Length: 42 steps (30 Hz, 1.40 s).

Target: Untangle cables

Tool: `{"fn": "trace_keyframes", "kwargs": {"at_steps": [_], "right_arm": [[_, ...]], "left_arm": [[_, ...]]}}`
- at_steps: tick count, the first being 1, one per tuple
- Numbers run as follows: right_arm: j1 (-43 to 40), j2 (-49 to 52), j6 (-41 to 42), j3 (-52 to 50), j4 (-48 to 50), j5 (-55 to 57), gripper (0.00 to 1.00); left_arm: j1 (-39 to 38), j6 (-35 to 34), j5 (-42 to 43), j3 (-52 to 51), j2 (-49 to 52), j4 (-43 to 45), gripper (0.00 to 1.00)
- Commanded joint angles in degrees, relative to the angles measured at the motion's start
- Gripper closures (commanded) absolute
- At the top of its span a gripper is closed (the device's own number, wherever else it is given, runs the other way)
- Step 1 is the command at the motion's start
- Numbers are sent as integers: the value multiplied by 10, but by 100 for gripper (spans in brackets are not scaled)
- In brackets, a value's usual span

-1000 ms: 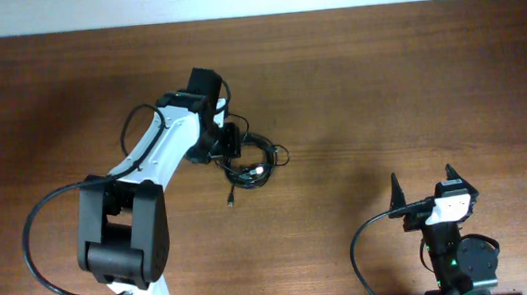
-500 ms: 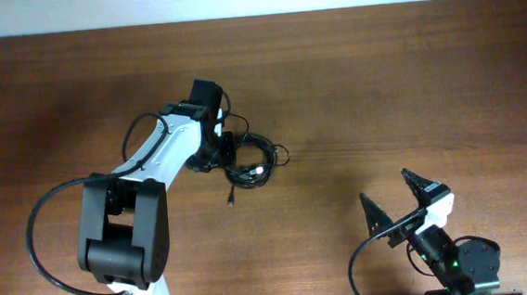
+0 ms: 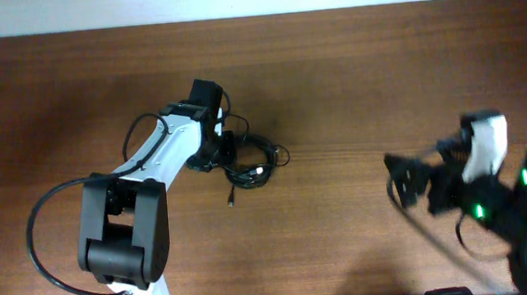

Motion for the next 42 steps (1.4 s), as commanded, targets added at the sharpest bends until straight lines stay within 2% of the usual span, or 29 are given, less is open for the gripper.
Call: {"fn": "trace_keyframes", "kwargs": {"at_steps": [1, 3, 4, 6, 7, 9, 11, 14, 19, 21, 25, 27, 29, 32, 36, 40, 42], "right_arm": [[-3, 83, -12, 30, -8, -66, 1], [-3, 128, -12, 30, -13, -120, 1], [-3, 147, -12, 30, -15, -137, 7], [-2, 181, -12, 30, -20, -146, 34], [-2, 199, -12, 30, -24, -146, 46], [-2, 233, -12, 30, -40, -145, 63], [1, 269, -12, 28, -58, -144, 62], [25, 311, -12, 28, -58, -136, 55], [96, 401, -12, 28, -39, -123, 43], [124, 449, 6, 28, -15, -121, 42], [175, 549, 30, 28, 66, -121, 41], [189, 575, 36, 28, 100, -121, 41], [206, 603, 77, 28, 146, -102, 41], [236, 628, 97, 28, 186, -74, 40], [265, 629, 157, 28, 195, 53, 41], [279, 630, 212, 27, 231, 75, 41], [280, 630, 229, 27, 244, 74, 41]], "left_arm": [[2, -6, 7, -4, -10, 2, 60], [2, -6, 6, -4, -10, 5, 64], [2, -6, 6, -4, -10, 5, 68], [2, -6, 7, -4, -10, 5, 81], [2, -6, 7, -4, -10, 5, 83], [2, -6, 7, -4, -10, 6, 88], [2, -10, 9, -4, -10, 8, 90], [2, -10, 33, -4, -10, 13, 87], [2, -3, 52, -4, -10, 12, 83], [2, 10, 69, -4, -10, 14, 84], [2, 10, 78, -4, -10, 14, 95], [2, 10, 78, -4, -10, 16, 91], [2, 10, 78, -4, -10, 18, 85], [2, 10, 78, -4, -10, 18, 75], [2, 10, 75, -4, -6, 22, 74], [2, 9, 76, -4, 11, 26, 75], [3, 9, 76, -4, 16, 27, 82]]}}
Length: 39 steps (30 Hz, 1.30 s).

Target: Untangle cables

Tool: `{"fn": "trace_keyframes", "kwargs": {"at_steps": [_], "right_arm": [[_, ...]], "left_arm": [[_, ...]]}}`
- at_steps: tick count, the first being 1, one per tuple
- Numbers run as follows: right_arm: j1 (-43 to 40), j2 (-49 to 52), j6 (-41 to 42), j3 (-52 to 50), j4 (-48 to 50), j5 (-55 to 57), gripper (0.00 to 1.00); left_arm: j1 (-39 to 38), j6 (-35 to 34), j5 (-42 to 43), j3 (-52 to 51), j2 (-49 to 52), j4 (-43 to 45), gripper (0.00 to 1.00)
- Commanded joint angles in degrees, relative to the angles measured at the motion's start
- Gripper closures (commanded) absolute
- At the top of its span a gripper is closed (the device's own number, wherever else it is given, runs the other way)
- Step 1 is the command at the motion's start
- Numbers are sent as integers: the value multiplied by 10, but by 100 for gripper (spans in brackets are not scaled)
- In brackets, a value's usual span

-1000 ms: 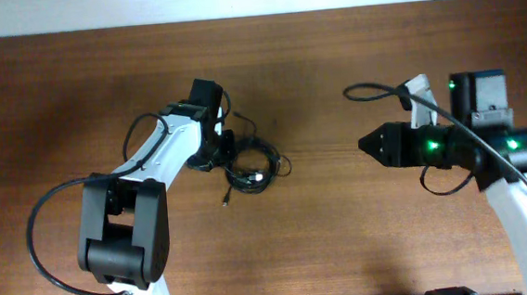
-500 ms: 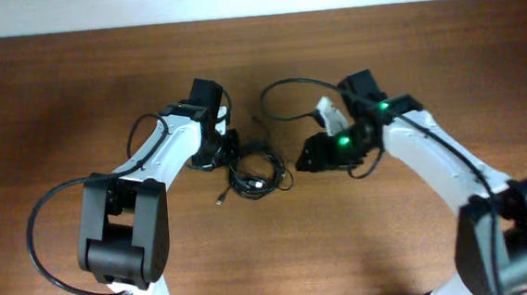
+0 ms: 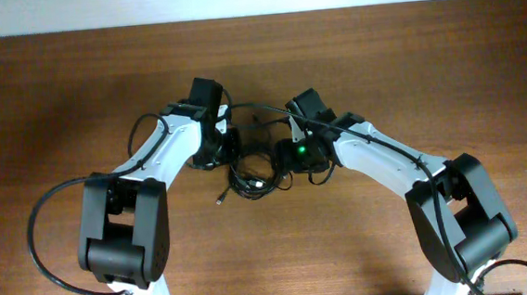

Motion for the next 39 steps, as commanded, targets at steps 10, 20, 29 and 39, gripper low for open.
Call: {"fn": "trace_keyframes", "kwargs": {"at_steps": [10, 20, 29, 39], "right_arm": [[18, 53, 39, 6, 59, 23, 74], [17, 105, 39, 6, 38, 75, 96], [16, 105, 38, 6, 38, 75, 96], [16, 105, 38, 6, 43, 74, 96]], "left_arm": [[3, 3, 6, -3, 14, 4, 87], [3, 3, 7, -3, 14, 2, 100], [110, 81, 430, 37, 7, -23, 100], [209, 81, 224, 37, 7, -22, 100]]}}
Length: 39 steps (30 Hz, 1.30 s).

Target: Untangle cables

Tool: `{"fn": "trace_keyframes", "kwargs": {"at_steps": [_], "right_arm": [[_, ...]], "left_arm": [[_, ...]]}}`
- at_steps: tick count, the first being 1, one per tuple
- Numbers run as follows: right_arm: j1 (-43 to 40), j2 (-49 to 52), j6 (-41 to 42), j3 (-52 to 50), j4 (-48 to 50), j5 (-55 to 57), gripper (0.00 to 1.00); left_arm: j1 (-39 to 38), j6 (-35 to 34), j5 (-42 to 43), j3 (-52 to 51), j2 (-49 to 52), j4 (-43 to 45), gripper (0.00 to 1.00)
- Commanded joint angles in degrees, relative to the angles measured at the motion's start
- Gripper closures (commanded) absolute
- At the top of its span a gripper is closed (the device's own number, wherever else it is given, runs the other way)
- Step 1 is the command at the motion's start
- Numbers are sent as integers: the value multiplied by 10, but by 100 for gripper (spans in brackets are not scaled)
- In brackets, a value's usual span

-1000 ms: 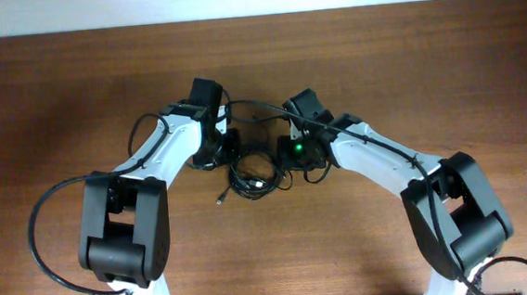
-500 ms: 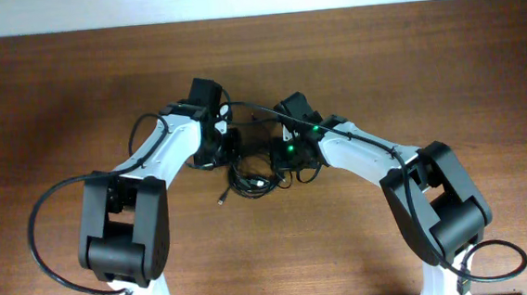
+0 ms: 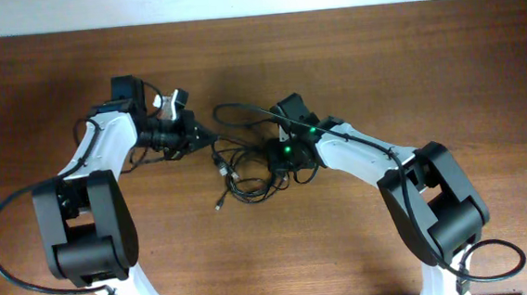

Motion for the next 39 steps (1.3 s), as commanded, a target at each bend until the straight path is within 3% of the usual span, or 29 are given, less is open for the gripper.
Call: {"fn": "trace_keyframes", "kwargs": {"at_steps": [1, 4, 6, 8, 10, 12, 14, 16, 17, 19, 23, 26, 34, 35, 36, 39], "right_arm": [[-5, 34, 1, -18, -17, 45, 96], [-5, 34, 1, -18, -17, 45, 96], [-5, 34, 1, -18, -17, 45, 96], [-5, 34, 1, -18, -17, 45, 96], [-5, 34, 1, -18, -18, 38, 96], [-5, 31, 0, -17, -18, 30, 96], [-5, 17, -32, -17, -20, 6, 96], [-5, -12, -80, -17, -23, -31, 96], [-5, -47, -106, -17, -35, -64, 96], [-5, -97, -111, -17, -57, -73, 92], [-12, -145, -111, -17, -96, -73, 91], [-47, -147, -109, -17, -140, -73, 96], [-99, -144, -109, -17, -230, -87, 95], [-99, -144, -109, -17, -230, -82, 84], [-99, -144, -109, -17, -231, -68, 59], [-99, -144, -109, -17, -236, -57, 44]], "left_arm": [[13, 10, -199, 13, -3, 2, 100], [-5, 9, -262, 11, -2, -3, 100], [-25, 9, -295, 11, -2, -3, 94], [-39, 9, -314, 11, -2, -3, 82], [-55, 9, -356, 12, -2, -4, 59], [-62, 8, -409, 12, -2, -17, 43], [-62, -5, -406, 15, -2, -36, 46], [-63, 3, -337, 32, -2, -67, 51], [-63, 58, -259, 41, -2, -83, 52], [-63, 97, -180, 42, -2, -95, 49], [-82, 97, -176, 38, -2, -116, 47], [-118, 99, -176, 37, -2, -123, 44], [-222, 98, -176, 37, -2, -112, 40], [-230, 98, -177, 37, -2, -111, 39], [-238, 98, -177, 37, -2, -111, 39], [-255, 92, -196, 37, -2, -111, 39]]}}
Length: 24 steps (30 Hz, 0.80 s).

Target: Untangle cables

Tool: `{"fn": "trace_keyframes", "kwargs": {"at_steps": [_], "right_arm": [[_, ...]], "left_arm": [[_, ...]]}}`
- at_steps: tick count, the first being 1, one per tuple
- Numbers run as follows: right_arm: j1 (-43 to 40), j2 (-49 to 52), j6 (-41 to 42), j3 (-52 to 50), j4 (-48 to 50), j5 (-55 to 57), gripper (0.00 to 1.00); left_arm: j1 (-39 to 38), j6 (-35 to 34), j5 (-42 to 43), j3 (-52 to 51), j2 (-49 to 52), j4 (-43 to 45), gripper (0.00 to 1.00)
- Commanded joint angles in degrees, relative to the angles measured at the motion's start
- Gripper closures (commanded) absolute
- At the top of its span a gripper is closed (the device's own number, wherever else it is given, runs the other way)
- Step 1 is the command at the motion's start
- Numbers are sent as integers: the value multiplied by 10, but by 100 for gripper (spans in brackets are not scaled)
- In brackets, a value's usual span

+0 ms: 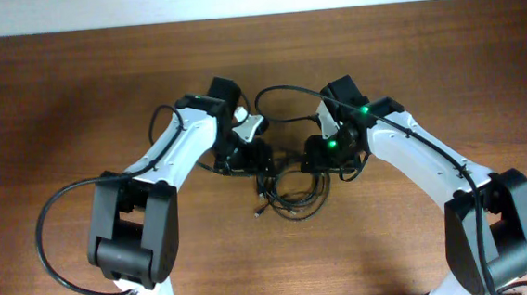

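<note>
A tangle of thin black cables [292, 190] lies on the wooden table just below centre, with one plug end [260, 209] poking out at its lower left. My left gripper [250, 158] is down on the upper left edge of the tangle. My right gripper [320, 160] is down on its upper right edge. Both point inward, facing each other across the bundle. Their fingers are dark against the dark cable, so the overhead view does not show how the jaws stand. No wrist view is given.
The brown wooden table [444, 70] runs to a pale wall strip at the far edge. The arms' own black supply cables arc over the left arm [60, 227] and the right wrist [283, 92].
My left gripper has moved from the far left, clear of the cables, to the tangle's upper left edge. The right gripper and the tangle now sit further right and slightly nearer.
First the left gripper was at the tangle alone, with the right arm off at the right edge. Then both grippers were at the tangle. Then the left one stood back to the left while the right stayed. Now both flank the bundle, which sits further right.
</note>
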Motion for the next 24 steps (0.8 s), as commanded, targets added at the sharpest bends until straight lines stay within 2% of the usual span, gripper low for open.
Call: {"fn": "trace_keyframes", "kwargs": {"at_steps": [1, 5, 9, 11, 16, 18, 19, 21, 22, 24], "right_arm": [[-2, -4, -5, 0, -3, 16, 43], [-70, -4, 0, 0, -17, 16, 40], [-132, -4, -7, -17, -59, 48, 38], [-137, -4, -7, -38, -55, 48, 38], [-136, -4, -7, -79, -24, 48, 38], [-135, -4, -7, -83, -25, 47, 38], [-135, -4, -7, -83, -24, 46, 38], [-136, -4, -45, -82, -24, 39, 39], [-136, -4, -68, -82, -24, 20, 39], [-137, -4, -139, -82, -20, -98, 39]], "left_arm": [[-21, -16, -27, 5, -2, 1, 39], [-48, -40, -46, 3, -1, 19, 45], [-78, -125, -158, 3, 16, 35, 48], [-90, -144, -174, 3, 28, 49, 51], [-114, -155, -176, 3, 63, 95, 77], [-116, -159, -187, 3, 71, 96, 100], [-116, -156, -172, 4, 70, 96, 100], [-110, -64, -99, 25, 52, 83, 100], [-103, -48, -91, 43, 40, 59, 100], [-71, -16, -78, 104, -9, -19, 100]]}}
